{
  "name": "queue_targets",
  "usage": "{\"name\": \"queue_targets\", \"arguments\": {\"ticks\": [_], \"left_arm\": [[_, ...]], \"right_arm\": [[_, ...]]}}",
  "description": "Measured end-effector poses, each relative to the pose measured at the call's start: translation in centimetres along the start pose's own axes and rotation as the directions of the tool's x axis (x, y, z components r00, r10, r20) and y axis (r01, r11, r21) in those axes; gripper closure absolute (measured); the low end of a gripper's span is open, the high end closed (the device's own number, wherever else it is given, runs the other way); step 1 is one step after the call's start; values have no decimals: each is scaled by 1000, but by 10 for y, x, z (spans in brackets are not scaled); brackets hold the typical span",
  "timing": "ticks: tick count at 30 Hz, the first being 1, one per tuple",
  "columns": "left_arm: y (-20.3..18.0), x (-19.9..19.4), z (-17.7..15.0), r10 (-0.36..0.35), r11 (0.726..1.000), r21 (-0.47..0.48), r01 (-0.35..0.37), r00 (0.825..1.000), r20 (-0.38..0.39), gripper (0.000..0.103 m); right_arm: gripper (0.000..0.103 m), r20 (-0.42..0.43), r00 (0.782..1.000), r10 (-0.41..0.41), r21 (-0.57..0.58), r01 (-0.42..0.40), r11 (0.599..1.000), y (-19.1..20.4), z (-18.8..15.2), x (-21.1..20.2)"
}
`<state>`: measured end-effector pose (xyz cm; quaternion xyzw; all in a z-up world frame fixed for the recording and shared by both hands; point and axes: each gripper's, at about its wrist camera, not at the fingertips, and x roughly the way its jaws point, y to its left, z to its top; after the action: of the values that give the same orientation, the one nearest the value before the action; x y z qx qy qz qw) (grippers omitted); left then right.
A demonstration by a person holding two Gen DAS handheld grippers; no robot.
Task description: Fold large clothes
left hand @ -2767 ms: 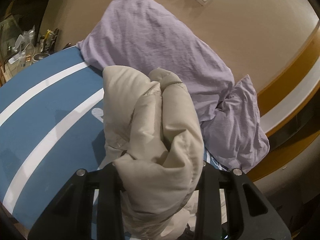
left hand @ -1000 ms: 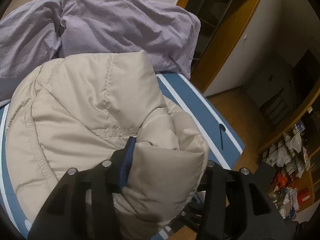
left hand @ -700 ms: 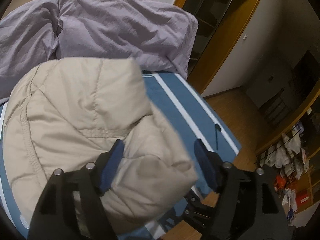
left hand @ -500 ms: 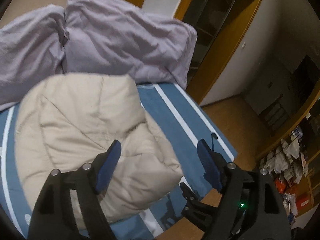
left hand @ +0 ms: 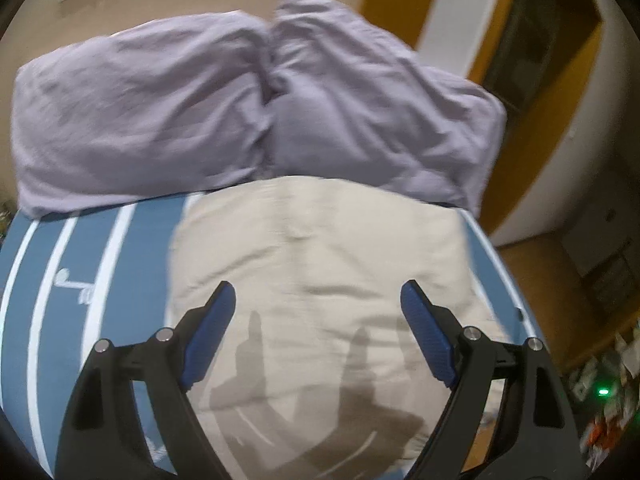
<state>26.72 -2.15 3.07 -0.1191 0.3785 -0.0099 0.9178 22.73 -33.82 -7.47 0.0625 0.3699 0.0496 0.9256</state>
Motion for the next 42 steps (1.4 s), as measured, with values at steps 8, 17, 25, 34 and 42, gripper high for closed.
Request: {"name": "queue_targets", "arguments": {"ticks": [8, 17, 25, 34, 42], "left_arm": [[41, 26, -10, 56, 995, -81, -61, 996, -64, 20], [13, 49, -25, 71, 997, -3, -72, 994, -81, 21], [-8, 66, -30, 118, 990, 81, -111, 990, -82, 20], [-10, 74, -37, 128, 986, 115, -119, 989, -69, 20], [-7, 76, -38, 117, 987, 120, -108, 991, -71, 20]], "right_arm": [[33, 1, 1000, -19, 15, 19, 1000, 1, 12, -4], [33, 33, 999, 5, 53, -7, 999, -3, 33, -20], [41, 50, 994, 95, -7, -94, 996, 27, 43, -26], [66, 0, 984, 181, -99, -180, 979, 72, 36, -11], [69, -45, 985, 164, -131, -168, 977, 84, 25, 10]]}}
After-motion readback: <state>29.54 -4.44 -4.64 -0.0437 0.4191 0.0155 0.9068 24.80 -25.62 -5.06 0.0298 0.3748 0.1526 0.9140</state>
